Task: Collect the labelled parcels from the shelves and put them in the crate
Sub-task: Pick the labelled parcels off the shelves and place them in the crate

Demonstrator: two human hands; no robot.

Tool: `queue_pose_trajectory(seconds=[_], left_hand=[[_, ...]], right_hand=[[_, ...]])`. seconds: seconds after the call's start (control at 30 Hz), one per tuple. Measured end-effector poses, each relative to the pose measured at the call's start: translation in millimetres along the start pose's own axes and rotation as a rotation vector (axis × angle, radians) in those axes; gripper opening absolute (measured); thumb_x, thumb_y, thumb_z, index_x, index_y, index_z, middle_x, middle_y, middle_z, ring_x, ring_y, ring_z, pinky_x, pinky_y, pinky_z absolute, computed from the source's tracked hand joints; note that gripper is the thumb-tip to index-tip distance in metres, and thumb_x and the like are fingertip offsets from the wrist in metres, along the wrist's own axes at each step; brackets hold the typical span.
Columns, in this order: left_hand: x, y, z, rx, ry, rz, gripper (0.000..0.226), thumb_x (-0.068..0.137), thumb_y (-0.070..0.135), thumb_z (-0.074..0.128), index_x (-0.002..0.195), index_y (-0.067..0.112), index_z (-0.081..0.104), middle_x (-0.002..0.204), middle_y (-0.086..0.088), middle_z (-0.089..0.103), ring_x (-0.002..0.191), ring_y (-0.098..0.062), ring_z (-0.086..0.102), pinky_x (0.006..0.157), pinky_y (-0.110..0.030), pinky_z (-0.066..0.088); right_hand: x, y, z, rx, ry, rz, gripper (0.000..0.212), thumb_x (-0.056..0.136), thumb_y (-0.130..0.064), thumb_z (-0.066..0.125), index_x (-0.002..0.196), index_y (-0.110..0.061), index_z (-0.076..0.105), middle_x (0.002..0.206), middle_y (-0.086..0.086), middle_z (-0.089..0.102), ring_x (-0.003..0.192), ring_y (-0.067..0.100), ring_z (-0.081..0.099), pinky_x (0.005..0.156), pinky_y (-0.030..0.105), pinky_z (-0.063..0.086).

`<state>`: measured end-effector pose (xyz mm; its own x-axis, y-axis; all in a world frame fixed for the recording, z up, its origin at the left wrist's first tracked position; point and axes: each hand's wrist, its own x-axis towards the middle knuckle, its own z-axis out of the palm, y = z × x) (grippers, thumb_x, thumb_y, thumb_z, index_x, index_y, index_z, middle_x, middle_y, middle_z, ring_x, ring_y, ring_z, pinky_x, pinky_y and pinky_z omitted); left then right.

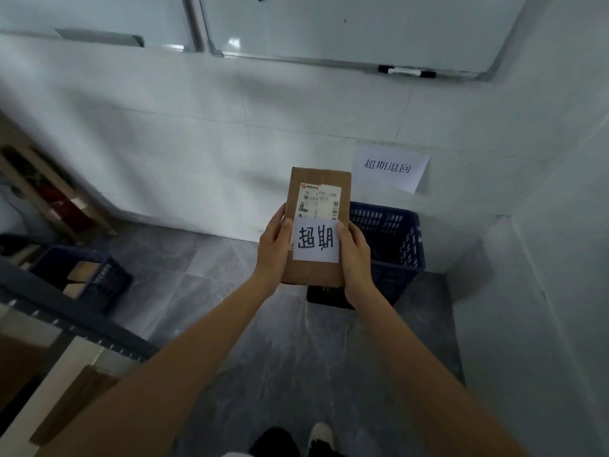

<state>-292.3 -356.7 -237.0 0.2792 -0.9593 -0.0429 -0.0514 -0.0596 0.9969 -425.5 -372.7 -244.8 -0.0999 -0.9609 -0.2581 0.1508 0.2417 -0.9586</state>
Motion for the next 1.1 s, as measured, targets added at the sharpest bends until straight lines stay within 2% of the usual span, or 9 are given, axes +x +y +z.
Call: queue_pose_trajectory(seconds=[0.1,0.2,0.4,0.5,0.6,0.67,0.77,1.03,1.1], left_hand=[[40,-12,22,0.001,-0.010,-0.030,0.031,0.103,0.030,0.036,0.131,0.032,0.049,0.112,0.011,0.065,0.093,-0.002,0.066,0.070,-0.014,0.055],[85,-30,40,-0.009,-0.026,-0.067,0.038,0.103,0.032,0.036,0.139,0.028,0.046,0.122,0.002,0.065,0.104,-0.015,0.067,0.085,-0.033,0.058],[190,-64,66,-0.027,-0.043,-0.190,0.040,0.102,0.034,0.037,0.142,0.028,0.043,0.126,-0.001,0.064,0.109,-0.017,0.064,0.092,-0.042,0.054],[243,-86,80,-0.014,-0.068,-0.271,0.040,0.103,0.033,0.037,0.142,0.029,0.042,0.125,-0.001,0.064,0.107,-0.015,0.065,0.089,-0.036,0.056],[286,-108,102,0.013,-0.097,-0.311,0.039,0.103,0.028,0.036,0.142,0.027,0.042,0.120,0.001,0.064,0.096,-0.008,0.065,0.073,-0.017,0.056],[310,-124,117,0.027,-0.104,-0.354,0.039,0.103,0.027,0.036,0.142,0.027,0.040,0.121,0.000,0.063,0.098,-0.010,0.065,0.074,-0.018,0.056],[341,-155,136,0.049,-0.129,-0.459,0.040,0.103,0.026,0.035,0.144,0.029,0.037,0.123,-0.002,0.062,0.101,-0.014,0.064,0.078,-0.024,0.055],[422,-269,192,0.166,-0.129,-0.697,0.042,0.103,0.025,0.034,0.146,0.028,0.033,0.114,-0.001,0.065,0.085,-0.007,0.065,0.065,-0.018,0.054],[440,-300,207,0.191,-0.143,-0.709,0.044,0.103,0.024,0.036,0.146,0.027,0.034,0.120,-0.002,0.064,0.093,-0.011,0.065,0.074,-0.024,0.057]], right_hand=[[44,-1,-4,-0.006,-0.001,0.042,0.043,0.099,-0.037,0.051,0.138,-0.022,0.047,0.115,0.004,0.068,0.092,0.014,0.068,0.073,0.027,0.058],[96,2,-4,-0.017,-0.007,0.089,0.044,0.098,-0.039,0.051,0.140,-0.025,0.047,0.110,0.002,0.069,0.093,0.016,0.069,0.080,0.035,0.059],[203,16,11,-0.022,-0.016,0.176,0.042,0.097,-0.036,0.055,0.138,-0.028,0.051,0.106,-0.004,0.069,0.089,0.010,0.068,0.063,0.022,0.055],[253,29,12,-0.027,0.019,0.247,0.047,0.095,-0.034,0.060,0.139,-0.025,0.047,0.115,0.000,0.067,0.094,0.012,0.067,0.072,0.029,0.057],[303,51,2,-0.045,0.087,0.307,0.056,0.090,-0.036,0.066,0.139,-0.020,0.045,0.119,0.003,0.065,0.100,0.017,0.067,0.087,0.040,0.057],[333,66,-6,-0.057,0.107,0.354,0.062,0.087,-0.040,0.069,0.140,-0.018,0.044,0.121,0.004,0.065,0.102,0.018,0.067,0.091,0.043,0.056],[374,88,-18,-0.053,0.108,0.422,0.063,0.086,-0.038,0.071,0.139,-0.016,0.045,0.121,0.005,0.067,0.102,0.018,0.068,0.090,0.041,0.057],[487,172,-48,0.004,0.133,0.627,0.053,0.087,-0.021,0.071,0.135,-0.012,0.050,0.113,0.006,0.069,0.089,0.017,0.070,0.070,0.031,0.057],[515,198,-56,0.028,0.143,0.655,0.048,0.088,-0.019,0.070,0.133,-0.013,0.053,0.113,0.008,0.069,0.087,0.018,0.070,0.069,0.033,0.057]])
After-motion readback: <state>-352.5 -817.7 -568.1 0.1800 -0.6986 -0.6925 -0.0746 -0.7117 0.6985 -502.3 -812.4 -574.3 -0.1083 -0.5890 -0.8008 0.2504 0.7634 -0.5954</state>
